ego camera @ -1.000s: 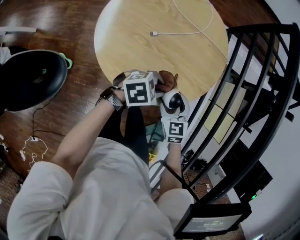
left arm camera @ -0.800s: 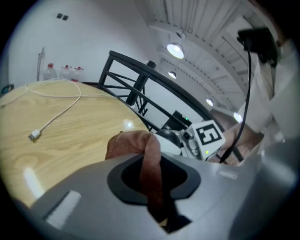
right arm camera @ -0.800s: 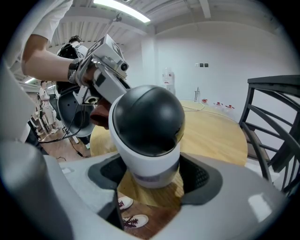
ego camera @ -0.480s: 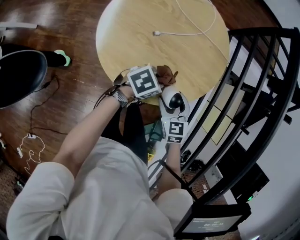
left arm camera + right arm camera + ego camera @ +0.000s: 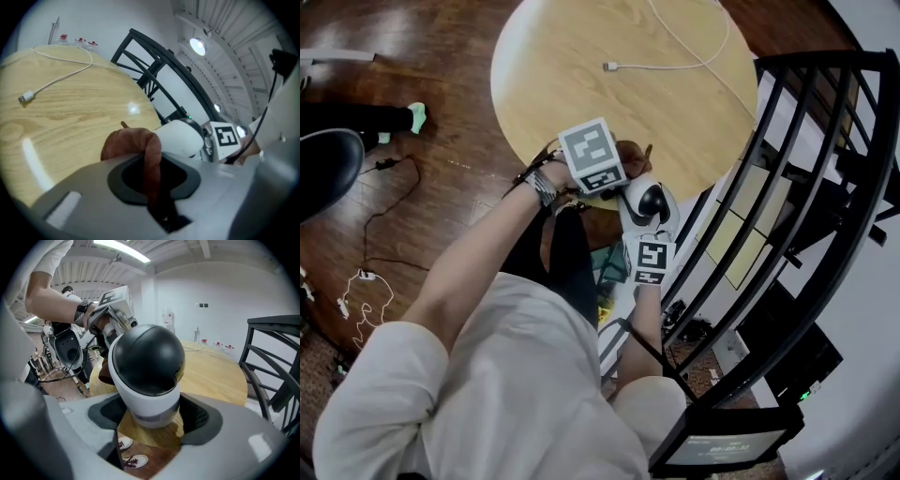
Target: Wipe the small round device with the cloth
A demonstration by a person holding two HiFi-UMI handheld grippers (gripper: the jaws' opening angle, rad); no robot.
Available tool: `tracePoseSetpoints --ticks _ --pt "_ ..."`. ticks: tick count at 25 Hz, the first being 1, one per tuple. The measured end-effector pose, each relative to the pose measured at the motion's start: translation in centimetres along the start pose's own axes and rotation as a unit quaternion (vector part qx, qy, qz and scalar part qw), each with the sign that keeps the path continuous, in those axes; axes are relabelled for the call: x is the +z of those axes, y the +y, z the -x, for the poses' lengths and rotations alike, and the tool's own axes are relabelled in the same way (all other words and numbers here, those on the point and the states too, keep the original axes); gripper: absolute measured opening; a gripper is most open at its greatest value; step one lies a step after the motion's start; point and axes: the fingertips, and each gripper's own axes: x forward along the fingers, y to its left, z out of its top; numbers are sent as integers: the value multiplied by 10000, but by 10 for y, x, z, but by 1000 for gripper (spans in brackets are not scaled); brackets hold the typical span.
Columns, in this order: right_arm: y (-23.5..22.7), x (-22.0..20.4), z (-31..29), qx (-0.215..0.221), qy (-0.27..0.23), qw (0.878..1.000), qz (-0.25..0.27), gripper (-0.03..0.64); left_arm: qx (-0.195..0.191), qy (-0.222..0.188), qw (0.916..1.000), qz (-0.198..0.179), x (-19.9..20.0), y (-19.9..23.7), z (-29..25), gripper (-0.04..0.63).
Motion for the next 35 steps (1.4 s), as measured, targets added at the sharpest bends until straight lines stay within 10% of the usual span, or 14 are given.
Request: tracePoseSetpoints --ticks 8,14,21,28,35 --pt "4 -5 -4 136 171 9997 72 350 -658 -1020 9905 644 6 -21 26 63" --pt "1 -14 1 992 368 9888 1053 350 329 -1429 9833 1081 -13 2 36 64" --pt "-13 -14 5 2254 696 9170 3217 360 929 -1794 9700 1355 -27 3 33 66" --pt "11 -3 -8 3248 812 8399 4272 376 1252 -2130 9550 1640 -37 13 39 66" --pt "13 5 -12 3291 764 8649 3712 371 1343 -2234 9525 1575 -36 17 47 66"
